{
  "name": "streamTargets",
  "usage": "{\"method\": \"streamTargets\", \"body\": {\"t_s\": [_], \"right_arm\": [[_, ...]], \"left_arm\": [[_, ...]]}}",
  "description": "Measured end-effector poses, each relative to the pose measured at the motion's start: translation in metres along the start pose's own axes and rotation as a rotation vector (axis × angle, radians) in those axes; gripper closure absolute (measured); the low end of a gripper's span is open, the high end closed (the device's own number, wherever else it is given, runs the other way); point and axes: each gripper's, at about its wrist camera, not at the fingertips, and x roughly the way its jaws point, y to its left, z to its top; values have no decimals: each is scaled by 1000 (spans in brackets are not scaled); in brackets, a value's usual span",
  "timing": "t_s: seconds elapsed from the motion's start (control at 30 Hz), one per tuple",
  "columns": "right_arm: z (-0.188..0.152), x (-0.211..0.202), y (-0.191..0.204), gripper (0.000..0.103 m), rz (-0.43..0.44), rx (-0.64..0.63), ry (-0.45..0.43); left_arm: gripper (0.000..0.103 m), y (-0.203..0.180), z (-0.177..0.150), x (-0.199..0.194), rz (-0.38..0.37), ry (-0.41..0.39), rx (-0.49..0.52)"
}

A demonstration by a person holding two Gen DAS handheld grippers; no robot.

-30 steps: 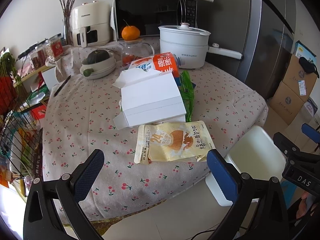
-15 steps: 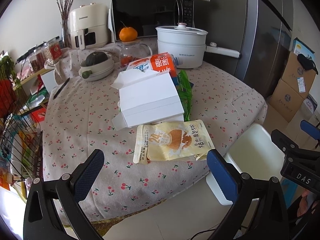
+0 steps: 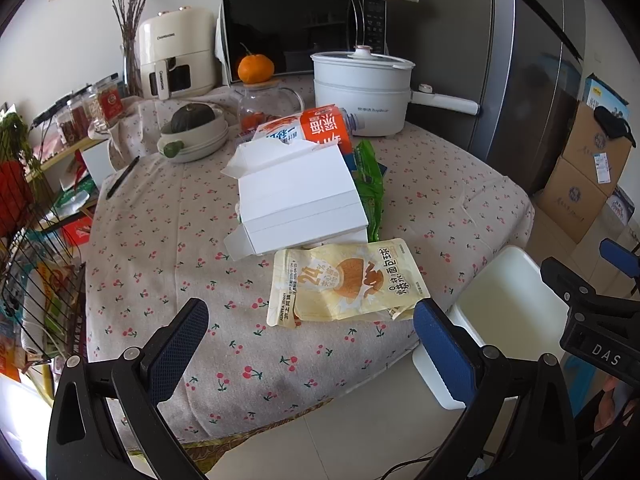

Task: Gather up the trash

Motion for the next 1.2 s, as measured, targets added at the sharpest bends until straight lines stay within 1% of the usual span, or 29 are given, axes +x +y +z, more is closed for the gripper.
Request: {"method": "streamTargets", "body": {"t_s": [0.9, 1.2], "right_arm": [[-2, 1, 2, 0, -1, -2, 3], [-4, 4, 2, 0, -5, -2, 3]], "left_arm": [[0, 2, -1, 0, 2, 4, -1], [0, 1, -1, 2, 17, 12, 11]]}}
